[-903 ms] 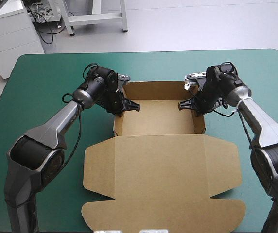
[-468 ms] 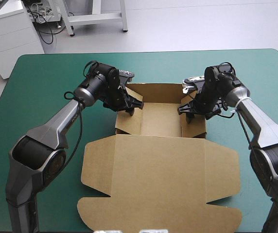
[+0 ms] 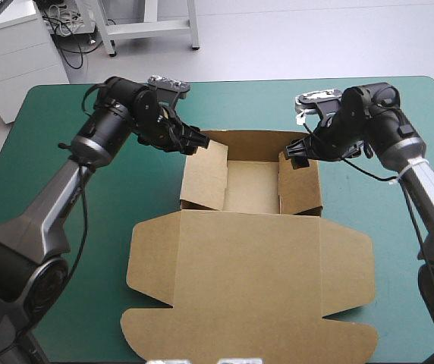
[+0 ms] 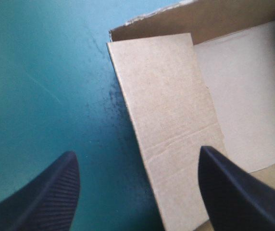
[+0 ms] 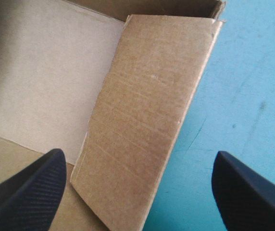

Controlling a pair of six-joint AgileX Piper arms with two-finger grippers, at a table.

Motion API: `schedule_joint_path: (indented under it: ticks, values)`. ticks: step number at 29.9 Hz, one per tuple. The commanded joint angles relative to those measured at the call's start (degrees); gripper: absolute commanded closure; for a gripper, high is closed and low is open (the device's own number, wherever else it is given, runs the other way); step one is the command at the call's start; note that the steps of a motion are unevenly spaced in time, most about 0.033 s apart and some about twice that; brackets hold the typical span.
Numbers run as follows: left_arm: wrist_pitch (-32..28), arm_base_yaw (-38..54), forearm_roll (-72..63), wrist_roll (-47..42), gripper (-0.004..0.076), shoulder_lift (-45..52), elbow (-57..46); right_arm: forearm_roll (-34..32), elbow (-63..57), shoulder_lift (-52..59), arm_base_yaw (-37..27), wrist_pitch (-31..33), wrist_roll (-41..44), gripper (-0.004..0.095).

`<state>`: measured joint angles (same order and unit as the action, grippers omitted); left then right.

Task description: Fold the box

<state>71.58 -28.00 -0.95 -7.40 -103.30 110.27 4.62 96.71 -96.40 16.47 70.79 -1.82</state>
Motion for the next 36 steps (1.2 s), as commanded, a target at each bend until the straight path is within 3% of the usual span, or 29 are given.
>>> schedule_joint_path:
  ticks: [1, 5, 7, 12, 19, 27, 31, 36]
  values:
    - [2.8, -0.1, 0.4, 1.4, 0.035, 8.6, 1.8, 0.0, 1.9, 5.5, 0.0, 0.6, 0.0, 0.0139]
    - [2.8, -0.1, 0.3, 4.5, 0.0645, 15.4, 1.2, 0.0, 1.9, 6.2, 0.0, 0.6, 0.9, 0.0139]
    - [2.8, -0.1, 0.3, 5.5, 0.0754, 18.7, -0.6, 0.0, 1.9, 6.2, 0.0, 0.6, 1.8, 0.0139]
    - [2.8, -0.1, 0.5, 7.0, 0.0756, 27.2, -9.4, -0.1, 1.9, 5.0, -0.7, 0.4, 1.8, 0.0139]
    - [2.2, -0.1, -0.1, 7.4, 0.0756, 38.8, -31.6, 0.6, 1.9, 1.2, -2.8, 0.6, 2.6, 0.0139]
    - [-8.5, -0.1, -0.1, 4.4, 0.0756, 50.1, -56.5, 1.3, 1.9, -5.5, -2.8, -0.9, 2.3, 0.0149]
    - [-9.0, -0.1, -0.1, 4.2, 0.0756, 52.6, -60.9, 2.3, 1.9, -7.1, -2.8, -2.6, 1.8, 0.0179]
    - [-8.5, -0.1, -0.1, 3.9, 0.0756, 52.9, -61.3, 3.3, 1.9, -9.2, -2.8, -3.2, 1.5, 0.0292]
